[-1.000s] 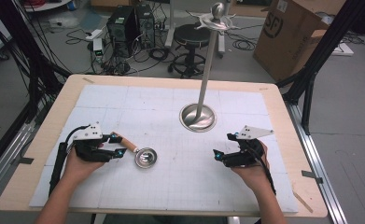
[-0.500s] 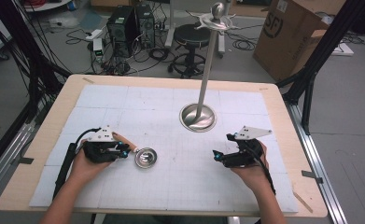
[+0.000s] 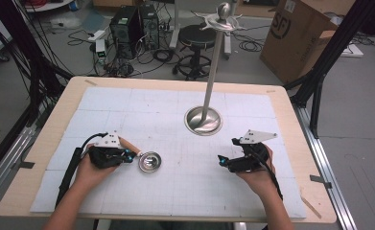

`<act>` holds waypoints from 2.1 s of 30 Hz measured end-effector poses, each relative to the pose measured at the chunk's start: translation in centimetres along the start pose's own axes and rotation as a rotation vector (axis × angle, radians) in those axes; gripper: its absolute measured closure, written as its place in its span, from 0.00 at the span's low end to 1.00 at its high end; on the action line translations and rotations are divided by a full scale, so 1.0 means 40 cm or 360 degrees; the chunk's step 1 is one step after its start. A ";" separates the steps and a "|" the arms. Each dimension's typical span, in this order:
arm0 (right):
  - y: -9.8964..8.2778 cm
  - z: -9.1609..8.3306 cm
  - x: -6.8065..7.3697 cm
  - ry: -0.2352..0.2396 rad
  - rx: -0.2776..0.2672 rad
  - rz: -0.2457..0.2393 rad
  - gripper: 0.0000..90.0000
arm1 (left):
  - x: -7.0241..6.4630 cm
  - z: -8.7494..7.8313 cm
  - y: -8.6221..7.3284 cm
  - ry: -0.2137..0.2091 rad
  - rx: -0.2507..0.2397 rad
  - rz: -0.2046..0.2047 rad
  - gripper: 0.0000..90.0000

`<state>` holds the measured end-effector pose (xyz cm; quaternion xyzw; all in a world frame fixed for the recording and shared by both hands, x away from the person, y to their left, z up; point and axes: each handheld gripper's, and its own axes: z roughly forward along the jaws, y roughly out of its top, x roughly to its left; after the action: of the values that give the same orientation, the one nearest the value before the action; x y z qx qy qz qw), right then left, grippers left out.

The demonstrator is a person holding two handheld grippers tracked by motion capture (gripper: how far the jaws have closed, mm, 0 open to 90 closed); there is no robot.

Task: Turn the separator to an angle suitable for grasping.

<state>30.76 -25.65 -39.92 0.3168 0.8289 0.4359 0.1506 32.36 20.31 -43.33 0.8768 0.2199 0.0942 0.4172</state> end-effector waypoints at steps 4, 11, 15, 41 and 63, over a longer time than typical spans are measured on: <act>0.000 0.001 0.002 -0.0003 0.0004 -0.0001 0.15 | 0.002 0.005 0.001 0.0037 0.0034 -0.0004 0.99; 0.001 0.001 0.003 0.0005 0.0008 -0.0008 0.16 | 0.031 -0.020 -0.006 0.0174 0.0009 -0.0111 1.00; 0.001 0.005 0.002 0.0009 0.0009 -0.0005 0.16 | 0.037 -0.006 -0.010 0.0200 0.0038 -0.0118 1.00; 0.007 0.018 0.000 0.0028 0.0002 -0.0004 0.16 | 0.124 0.053 0.034 0.0333 0.0135 -0.0224 1.00; 0.005 0.012 -0.007 0.0037 -0.0013 0.0005 0.16 | 0.103 0.151 0.135 0.0245 0.0159 -0.0168 0.99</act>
<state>31.28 -25.44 -40.03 0.3123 0.8283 0.4431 0.1415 39.76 15.04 -43.09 0.8737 0.3017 0.1282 0.3593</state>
